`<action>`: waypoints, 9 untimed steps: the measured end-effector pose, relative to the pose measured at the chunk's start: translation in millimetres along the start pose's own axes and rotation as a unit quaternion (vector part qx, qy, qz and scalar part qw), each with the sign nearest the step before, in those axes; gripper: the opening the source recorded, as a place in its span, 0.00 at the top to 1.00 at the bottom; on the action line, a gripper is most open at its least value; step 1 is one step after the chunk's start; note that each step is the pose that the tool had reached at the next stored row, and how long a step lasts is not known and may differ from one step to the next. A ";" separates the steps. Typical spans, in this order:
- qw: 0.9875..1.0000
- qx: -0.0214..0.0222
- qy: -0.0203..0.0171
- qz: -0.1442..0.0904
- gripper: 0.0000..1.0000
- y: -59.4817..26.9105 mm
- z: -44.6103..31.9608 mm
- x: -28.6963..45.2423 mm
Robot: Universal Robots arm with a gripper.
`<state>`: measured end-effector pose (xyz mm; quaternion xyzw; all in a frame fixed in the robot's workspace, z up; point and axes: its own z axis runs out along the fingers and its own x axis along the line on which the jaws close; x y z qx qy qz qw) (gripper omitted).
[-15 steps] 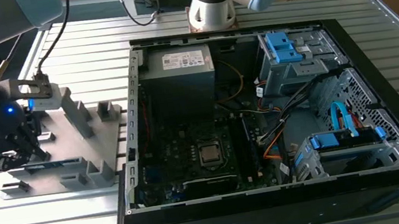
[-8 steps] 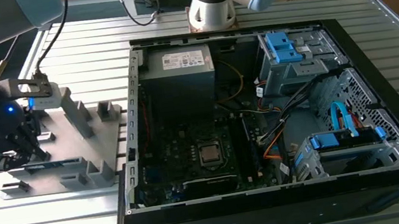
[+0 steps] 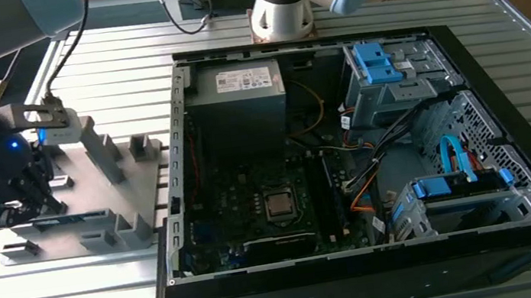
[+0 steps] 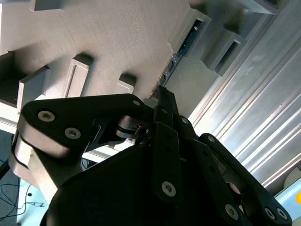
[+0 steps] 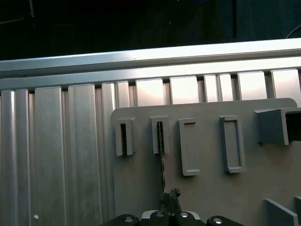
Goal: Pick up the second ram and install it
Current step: 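Pick up the second ram and move it above second insertion slot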
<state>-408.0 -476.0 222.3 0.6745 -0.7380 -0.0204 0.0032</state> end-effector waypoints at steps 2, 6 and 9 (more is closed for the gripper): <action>1.000 0.000 0.000 -0.004 0.90 0.0 0.0 0.0; 1.000 0.000 0.000 -0.013 0.90 0.0 0.0 0.0; 1.000 0.000 0.000 -0.015 0.90 0.0 0.0 -0.1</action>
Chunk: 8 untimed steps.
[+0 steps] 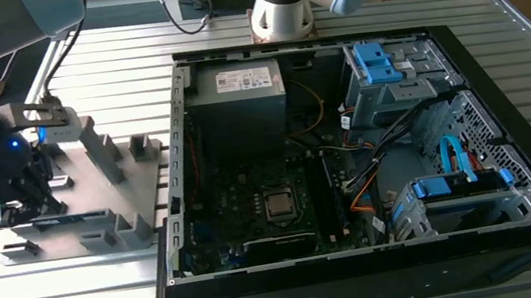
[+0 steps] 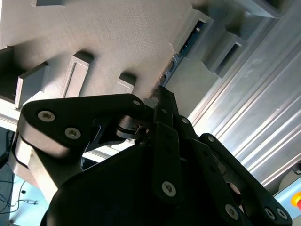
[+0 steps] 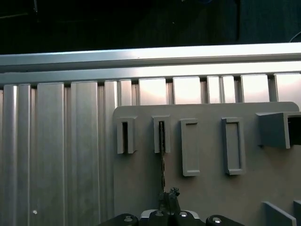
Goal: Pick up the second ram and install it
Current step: 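Pick up the second ram and move it above second insertion slot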
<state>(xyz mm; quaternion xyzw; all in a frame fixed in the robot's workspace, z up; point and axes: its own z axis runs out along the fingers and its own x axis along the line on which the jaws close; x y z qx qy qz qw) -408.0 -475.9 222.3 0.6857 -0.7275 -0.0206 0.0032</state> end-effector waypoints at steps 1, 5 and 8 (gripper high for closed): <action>1.000 0.000 0.000 -0.001 0.90 0.0 0.0 0.0; 1.000 0.000 0.000 -0.008 0.90 0.0 0.0 0.1; 1.000 0.000 0.000 -0.017 0.90 0.0 0.0 0.1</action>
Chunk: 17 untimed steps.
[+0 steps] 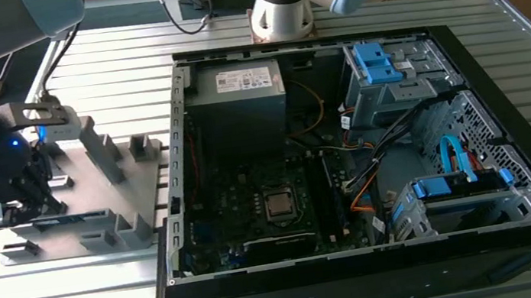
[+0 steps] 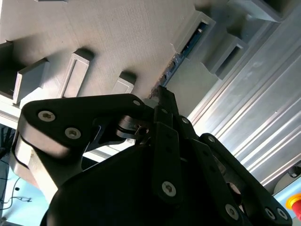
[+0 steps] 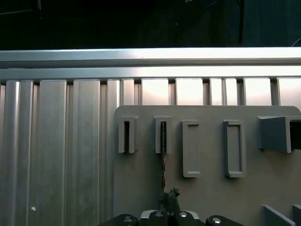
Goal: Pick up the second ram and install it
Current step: 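Pick up the second ram and move it above second insertion slot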
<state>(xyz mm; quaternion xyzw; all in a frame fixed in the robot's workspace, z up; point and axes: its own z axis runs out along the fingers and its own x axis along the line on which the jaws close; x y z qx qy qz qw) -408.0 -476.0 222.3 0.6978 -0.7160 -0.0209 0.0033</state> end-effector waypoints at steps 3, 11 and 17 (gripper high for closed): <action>1.000 0.000 0.000 -0.001 0.90 0.0 0.0 0.0; 1.000 0.000 0.000 -0.001 0.90 0.0 0.0 0.0; 1.000 0.000 0.000 -0.001 0.71 0.0 0.0 0.0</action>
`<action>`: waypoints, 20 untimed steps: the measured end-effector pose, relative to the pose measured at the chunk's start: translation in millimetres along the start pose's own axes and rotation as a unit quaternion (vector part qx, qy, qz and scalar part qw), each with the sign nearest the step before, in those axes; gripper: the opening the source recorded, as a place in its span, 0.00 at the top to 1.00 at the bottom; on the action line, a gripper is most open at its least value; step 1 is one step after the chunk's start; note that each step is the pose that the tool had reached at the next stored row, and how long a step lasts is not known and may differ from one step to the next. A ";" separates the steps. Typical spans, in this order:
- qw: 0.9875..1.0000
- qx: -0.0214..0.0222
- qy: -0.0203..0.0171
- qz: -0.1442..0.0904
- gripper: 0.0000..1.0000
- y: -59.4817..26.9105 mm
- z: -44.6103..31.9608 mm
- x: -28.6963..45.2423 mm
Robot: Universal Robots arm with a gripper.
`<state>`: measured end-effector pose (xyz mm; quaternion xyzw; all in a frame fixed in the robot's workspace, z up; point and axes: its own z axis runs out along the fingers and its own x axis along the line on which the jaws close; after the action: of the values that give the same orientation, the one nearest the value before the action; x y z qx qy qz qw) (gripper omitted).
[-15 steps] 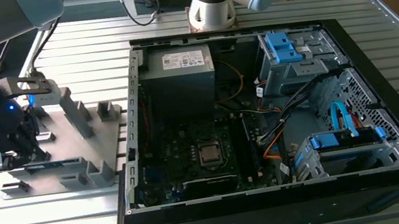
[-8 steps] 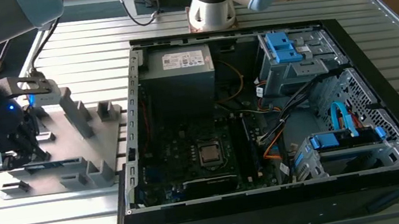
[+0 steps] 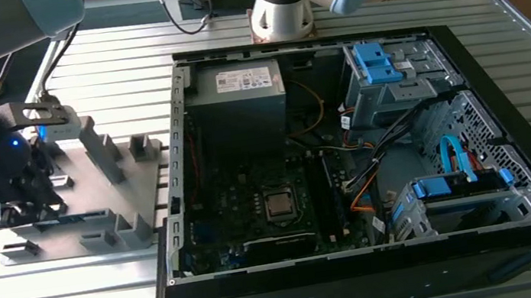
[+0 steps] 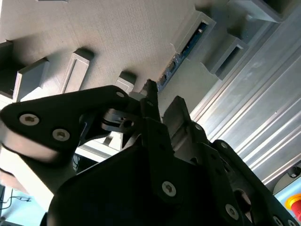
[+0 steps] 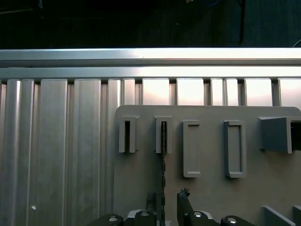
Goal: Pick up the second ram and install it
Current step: 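Pick up the second ram and move it above second insertion slot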
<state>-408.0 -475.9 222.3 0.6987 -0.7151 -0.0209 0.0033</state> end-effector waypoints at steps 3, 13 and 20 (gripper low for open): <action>1.000 0.000 0.000 0.000 0.59 0.0 0.0 0.0; 1.000 0.000 0.000 0.000 0.59 -0.1 1.1 1.0; 1.000 0.000 0.000 0.000 0.59 -0.2 3.7 2.4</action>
<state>-408.0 -478.2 218.5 0.6989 -0.7149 -0.0209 0.0033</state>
